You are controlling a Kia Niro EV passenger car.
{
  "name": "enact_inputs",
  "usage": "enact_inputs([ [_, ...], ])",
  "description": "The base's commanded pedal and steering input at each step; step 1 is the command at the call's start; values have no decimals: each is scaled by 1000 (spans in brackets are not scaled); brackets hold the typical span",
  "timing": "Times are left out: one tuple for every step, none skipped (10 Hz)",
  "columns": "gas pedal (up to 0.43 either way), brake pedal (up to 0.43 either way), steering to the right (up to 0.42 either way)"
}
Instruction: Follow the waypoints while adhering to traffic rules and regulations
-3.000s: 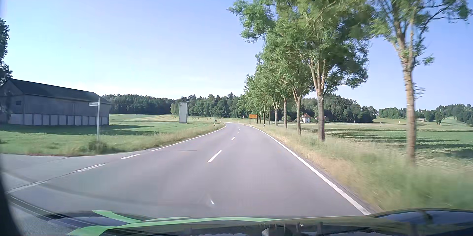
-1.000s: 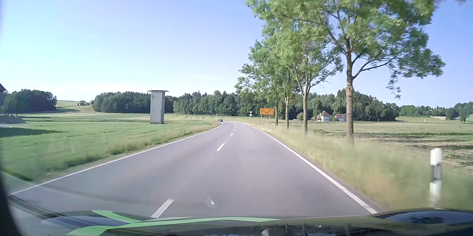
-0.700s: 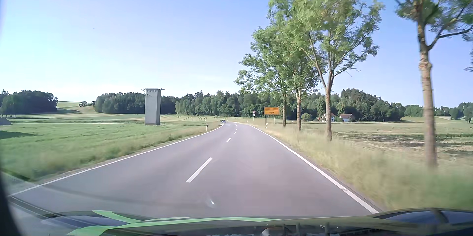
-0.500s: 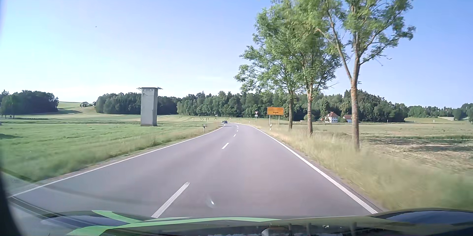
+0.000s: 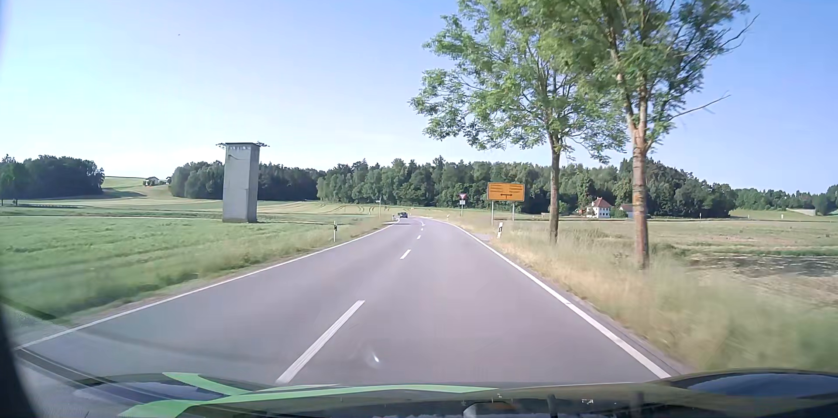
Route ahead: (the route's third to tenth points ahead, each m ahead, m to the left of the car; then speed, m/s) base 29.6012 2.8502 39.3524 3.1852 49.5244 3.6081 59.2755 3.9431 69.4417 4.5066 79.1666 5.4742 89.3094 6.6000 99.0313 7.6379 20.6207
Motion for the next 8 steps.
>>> enact_inputs([
  [118, 0, -3],
  [138, 0, -1],
  [138, 0, 0],
  [150, 0, 0],
  [150, 0, 0],
  [150, 0, 0],
  [150, 0, 0],
  [138, 0, -1],
])
